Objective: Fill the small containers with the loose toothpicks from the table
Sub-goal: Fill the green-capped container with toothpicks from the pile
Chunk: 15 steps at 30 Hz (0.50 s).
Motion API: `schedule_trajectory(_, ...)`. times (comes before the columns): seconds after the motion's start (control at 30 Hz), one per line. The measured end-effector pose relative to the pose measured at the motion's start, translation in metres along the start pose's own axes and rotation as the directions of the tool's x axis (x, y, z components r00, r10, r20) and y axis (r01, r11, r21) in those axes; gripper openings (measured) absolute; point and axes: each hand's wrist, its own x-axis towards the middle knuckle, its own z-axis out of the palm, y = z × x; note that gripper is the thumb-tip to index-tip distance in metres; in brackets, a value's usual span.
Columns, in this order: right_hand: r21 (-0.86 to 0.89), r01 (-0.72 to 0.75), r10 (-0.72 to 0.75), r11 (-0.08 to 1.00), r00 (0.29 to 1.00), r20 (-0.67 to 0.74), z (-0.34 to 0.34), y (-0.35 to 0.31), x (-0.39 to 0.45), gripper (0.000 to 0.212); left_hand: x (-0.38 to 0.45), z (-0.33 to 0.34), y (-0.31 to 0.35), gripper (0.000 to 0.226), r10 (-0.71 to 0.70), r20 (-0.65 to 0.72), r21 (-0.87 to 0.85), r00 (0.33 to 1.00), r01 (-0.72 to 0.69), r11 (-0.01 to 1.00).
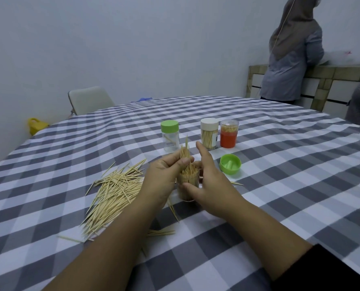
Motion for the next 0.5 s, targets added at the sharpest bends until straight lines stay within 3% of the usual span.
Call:
schedule_trajectory(0.23,-0.031,-0.006,0.007,0.999,1.000,0.028,-0.003,0.001,0.001,0.099,0.001,-0.010,0.010,0.035,-0.057,0.137,0.065,0.989,0.048,0.997)
schedule_trajectory(0.37,0.056,0.029,-0.031,0.998,0.999,0.037,-0.003,0.004,0.002,0.097,0.003,-0.023,0.017,0.055,-0.130,0.238,0.256,0.963,0.067,0.964)
schedule_trajectory(0.5,0.089,0.068,-0.068,0.994,0.998,-0.012,0.001,0.003,0.002,0.084,-0.004,-0.027,0.021,0.054,-0.229,0.397,0.464,0.889,0.021,0.885)
